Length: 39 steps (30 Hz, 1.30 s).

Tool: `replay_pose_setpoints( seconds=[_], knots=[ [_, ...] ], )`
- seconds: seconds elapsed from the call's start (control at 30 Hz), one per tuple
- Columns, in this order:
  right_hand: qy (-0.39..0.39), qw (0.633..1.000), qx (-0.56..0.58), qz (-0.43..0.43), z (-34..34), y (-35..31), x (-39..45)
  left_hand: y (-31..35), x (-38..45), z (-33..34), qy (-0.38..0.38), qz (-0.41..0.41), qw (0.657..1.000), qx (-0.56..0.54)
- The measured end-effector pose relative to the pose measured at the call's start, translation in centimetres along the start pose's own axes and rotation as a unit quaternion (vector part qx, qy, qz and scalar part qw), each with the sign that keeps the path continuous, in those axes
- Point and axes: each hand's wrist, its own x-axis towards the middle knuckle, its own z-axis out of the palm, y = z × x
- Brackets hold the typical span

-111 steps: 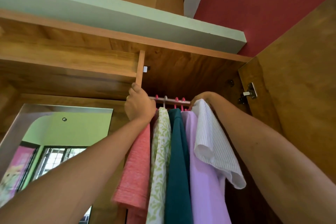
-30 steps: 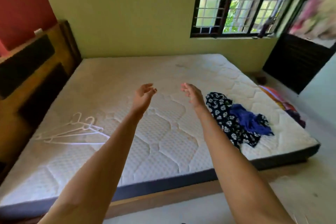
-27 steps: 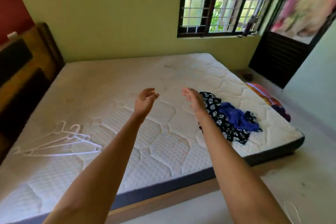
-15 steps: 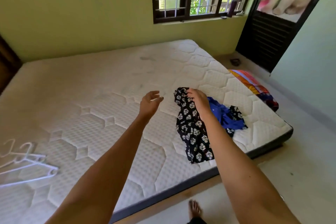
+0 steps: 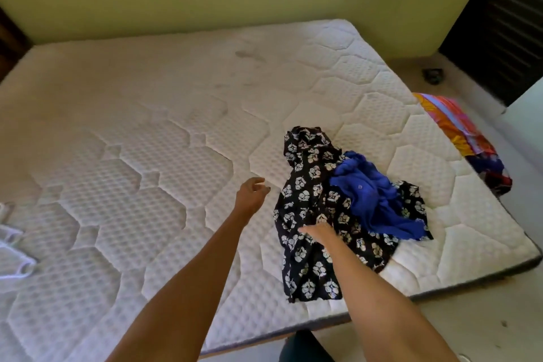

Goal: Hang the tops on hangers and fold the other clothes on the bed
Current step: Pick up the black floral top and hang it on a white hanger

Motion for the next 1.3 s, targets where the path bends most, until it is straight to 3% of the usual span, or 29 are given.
replay_pose_setpoints(
  seconds=[0.07, 0.13, 0.3, 0.37, 0.47, 0.57, 0.67, 0.77, 0.83, 0.87, 0.93, 1.0, 1.07, 1.17, 1.3],
  knots=[
    [0.021, 0.999, -0.043, 0.007, -0.2, -0.9, 1.0, -0.4, 0.8, 0.6, -0.011, -0.014, 1.0, 0.019],
    [0.033, 0.999, -0.015, 0.011, -1.8, -4.0, 0.6, 0.5, 0.9, 0.6, -0.048, -0.024, 0.998, 0.04],
    [-0.022, 0.969, 0.221, -0.109, -8.2, -14.3, -5.4, 6.3, -0.6, -0.9, -0.18, -0.002, 0.98, 0.082],
    [-0.032, 0.955, 0.247, -0.159, -10.5, -17.9, -8.9, 9.5, -1.1, -1.7, -0.155, 0.042, 0.984, 0.081],
    [-0.058, 0.938, 0.263, -0.219, -12.6, -21.6, -13.3, 15.0, -2.0, -3.3, -0.061, 0.129, 0.986, 0.09],
    [-0.084, 0.891, 0.31, -0.32, -14.5, -23.9, -18.1, 20.2, -3.6, -5.2, 0.018, 0.142, 0.989, -0.038],
    [-0.045, 0.883, 0.184, -0.43, -16.8, -24.7, -22.2, 24.7, -5.9, -7.7, 0.038, 0.136, 0.963, -0.228],
    [-0.009, 0.887, -0.033, -0.46, -17.0, -25.1, -24.4, 28.5, -8.3, -10.8, 0.027, 0.153, 0.893, -0.422],
    [0.084, 0.869, -0.006, -0.488, -16.5, -26.1, -25.1, 30.3, -9.5, -12.8, 0.008, 0.188, 0.854, -0.484],
    [0.11, 0.86, 0.043, -0.497, -16.0, -26.9, -26.0, 30.8, -10.3, -14.0, 0.009, 0.215, 0.856, -0.47],
    [0.093, 0.85, 0.122, -0.504, -15.2, -28.0, -28.1, 30.9, -11.9, -15.7, 0.029, 0.252, 0.898, -0.361],
    [0.055, 0.84, 0.117, -0.527, -14.6, -29.1, -30.4, 30.5, -13.0, -16.9, 0.041, 0.252, 0.938, -0.233],
    [0.02, 0.823, 0.07, -0.563, -13.6, -29.5, -32.6, 30.0, -14.1, -17.9, 0.054, 0.241, 0.954, -0.169],
    [0.006, 0.802, 0.012, -0.598, -11.6, -30.2, -33.5, 29.8, -15.9, -20.1, 0.108, 0.23, 0.934, -0.251],
    [0.069, 0.749, -0.192, -0.631, -8.6, -31.5, -33.3, 28.4, -17.7, -24.0, 0.175, 0.18, 0.872, -0.421]
  ],
)
